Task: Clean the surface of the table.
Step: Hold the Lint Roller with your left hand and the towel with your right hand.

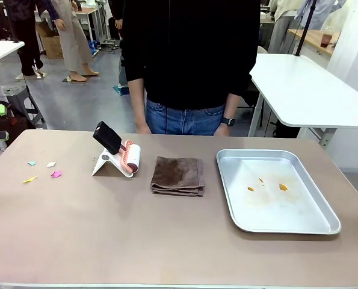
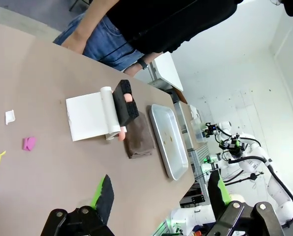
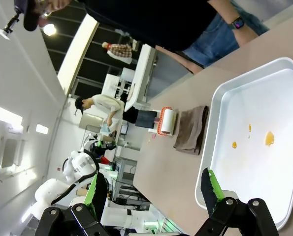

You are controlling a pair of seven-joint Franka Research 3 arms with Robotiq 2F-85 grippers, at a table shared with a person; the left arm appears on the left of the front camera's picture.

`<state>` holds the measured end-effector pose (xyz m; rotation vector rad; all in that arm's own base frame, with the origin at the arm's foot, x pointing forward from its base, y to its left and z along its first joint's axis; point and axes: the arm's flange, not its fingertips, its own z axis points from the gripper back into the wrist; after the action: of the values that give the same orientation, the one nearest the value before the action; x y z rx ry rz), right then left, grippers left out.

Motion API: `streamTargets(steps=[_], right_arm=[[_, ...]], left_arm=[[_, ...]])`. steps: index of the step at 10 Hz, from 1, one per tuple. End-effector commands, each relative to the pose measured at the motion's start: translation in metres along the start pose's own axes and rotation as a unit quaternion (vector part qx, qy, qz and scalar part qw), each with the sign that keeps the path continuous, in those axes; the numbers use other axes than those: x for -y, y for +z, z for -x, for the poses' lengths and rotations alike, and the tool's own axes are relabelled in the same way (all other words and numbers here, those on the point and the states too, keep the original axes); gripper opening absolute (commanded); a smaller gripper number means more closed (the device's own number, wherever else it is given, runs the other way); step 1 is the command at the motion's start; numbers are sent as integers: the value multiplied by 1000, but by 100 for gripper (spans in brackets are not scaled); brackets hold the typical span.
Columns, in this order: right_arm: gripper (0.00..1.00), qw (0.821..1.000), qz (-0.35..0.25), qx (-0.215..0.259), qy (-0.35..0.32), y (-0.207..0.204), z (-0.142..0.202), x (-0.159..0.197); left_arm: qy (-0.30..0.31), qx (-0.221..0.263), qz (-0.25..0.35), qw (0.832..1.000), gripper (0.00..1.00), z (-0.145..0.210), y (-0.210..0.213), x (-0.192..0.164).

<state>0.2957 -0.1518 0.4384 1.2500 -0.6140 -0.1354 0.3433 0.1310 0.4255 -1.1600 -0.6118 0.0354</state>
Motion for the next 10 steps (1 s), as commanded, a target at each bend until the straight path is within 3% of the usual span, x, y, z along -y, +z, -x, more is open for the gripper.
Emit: streamTargets(steps=[1, 5, 7, 10], right_arm=[[100, 998, 55, -18, 15, -29, 0, -19], [100, 981, 140, -99, 91, -132, 9, -72], [100, 964, 181, -142, 133, -201, 15, -95], [100, 927, 252, -224, 164, -311, 28, -100]], left_arm=[[-21, -15, -24, 999, 100, -7, -3, 15], [-58, -102, -100, 988, 100, -32, -74, 77], [-78, -187, -149, 968, 100, -52, -129, 94], [-81, -261, -215, 938, 100, -69, -208, 101]])
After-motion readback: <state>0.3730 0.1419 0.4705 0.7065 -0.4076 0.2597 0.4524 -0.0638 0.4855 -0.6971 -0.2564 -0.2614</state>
